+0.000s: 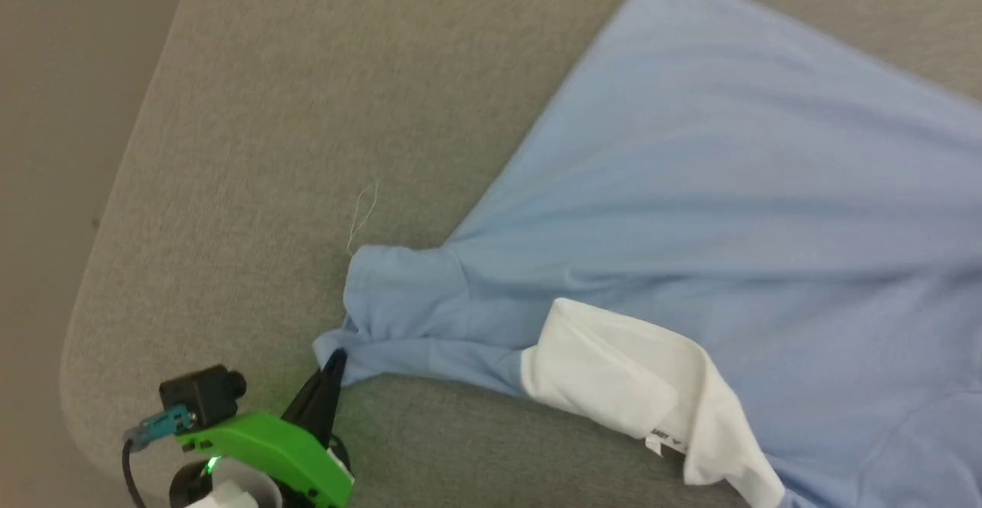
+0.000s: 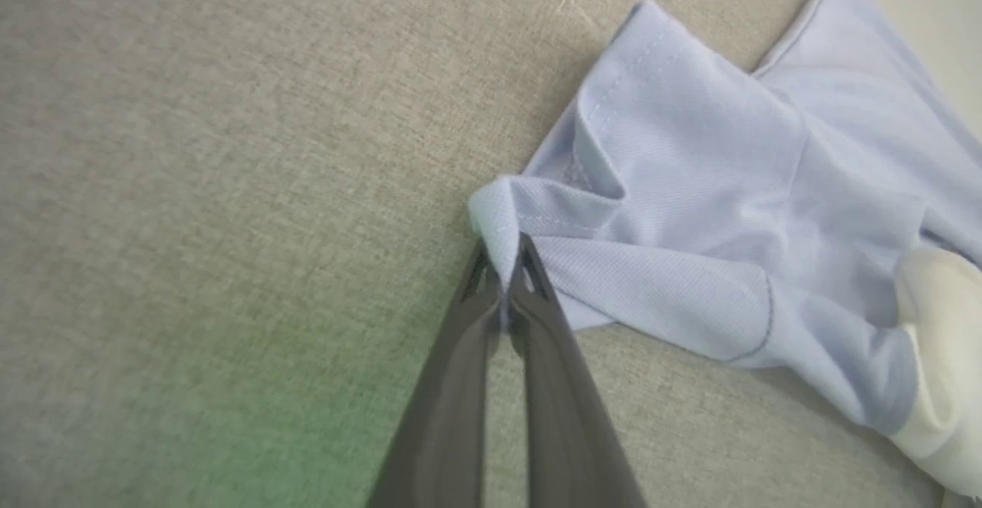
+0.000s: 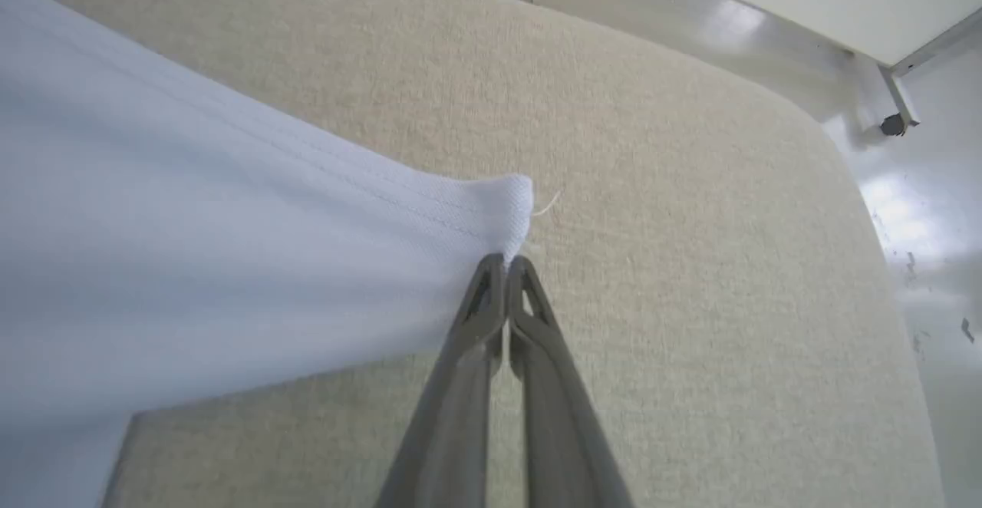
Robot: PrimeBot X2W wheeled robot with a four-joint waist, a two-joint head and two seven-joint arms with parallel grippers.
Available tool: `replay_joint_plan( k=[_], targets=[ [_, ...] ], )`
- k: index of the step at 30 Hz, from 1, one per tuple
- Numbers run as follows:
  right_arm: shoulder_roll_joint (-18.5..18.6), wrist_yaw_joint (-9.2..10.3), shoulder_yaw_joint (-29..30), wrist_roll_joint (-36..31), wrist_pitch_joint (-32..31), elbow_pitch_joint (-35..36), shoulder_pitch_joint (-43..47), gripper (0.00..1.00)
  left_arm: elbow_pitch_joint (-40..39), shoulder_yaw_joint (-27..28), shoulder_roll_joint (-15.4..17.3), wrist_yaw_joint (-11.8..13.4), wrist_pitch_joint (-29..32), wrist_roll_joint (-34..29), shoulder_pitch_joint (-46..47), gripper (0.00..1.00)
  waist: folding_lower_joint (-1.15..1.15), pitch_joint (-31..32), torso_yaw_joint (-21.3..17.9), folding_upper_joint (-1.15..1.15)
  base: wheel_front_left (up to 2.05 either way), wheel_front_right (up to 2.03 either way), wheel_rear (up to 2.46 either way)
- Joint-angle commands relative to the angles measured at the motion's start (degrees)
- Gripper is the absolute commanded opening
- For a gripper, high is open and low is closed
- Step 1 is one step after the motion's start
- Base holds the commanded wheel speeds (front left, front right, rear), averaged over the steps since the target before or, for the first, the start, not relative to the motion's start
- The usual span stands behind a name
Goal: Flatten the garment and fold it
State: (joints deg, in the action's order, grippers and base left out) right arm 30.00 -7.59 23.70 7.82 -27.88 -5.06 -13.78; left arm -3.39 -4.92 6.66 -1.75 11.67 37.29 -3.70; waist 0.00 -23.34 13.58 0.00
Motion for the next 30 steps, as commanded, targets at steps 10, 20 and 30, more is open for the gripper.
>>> replay_joint_plan(
  k=[10,20,30],
  targets=[
    [-12.1,0.10,6.3,7.3,-12.5,5.3,17.3,0.00,-2.5,0.8,1.6,2.0,1.8,-0.1,-3.8,0.00,0.00,9.1,-9.2,0.00,0.00,0.00,0.00],
    [-18.4,0.10,7.3,10.1,-11.7,1.5,21.5,0.09,-3.6,0.2,2.1,2.3,2.8,-0.2,-4.4,0.00,0.00,10.0,-10.3,0.00,0.00,0.00,0.00],
    [-15.4,0.10,0.7,10.3,8.0,3.0,15.6,1.00,-3.4,-0.4,2.6,2.1,3.3,0.0,-4.2,0.00,0.00,10.3,-9.3,0.00,0.00,0.00,0.00]
  ],
)
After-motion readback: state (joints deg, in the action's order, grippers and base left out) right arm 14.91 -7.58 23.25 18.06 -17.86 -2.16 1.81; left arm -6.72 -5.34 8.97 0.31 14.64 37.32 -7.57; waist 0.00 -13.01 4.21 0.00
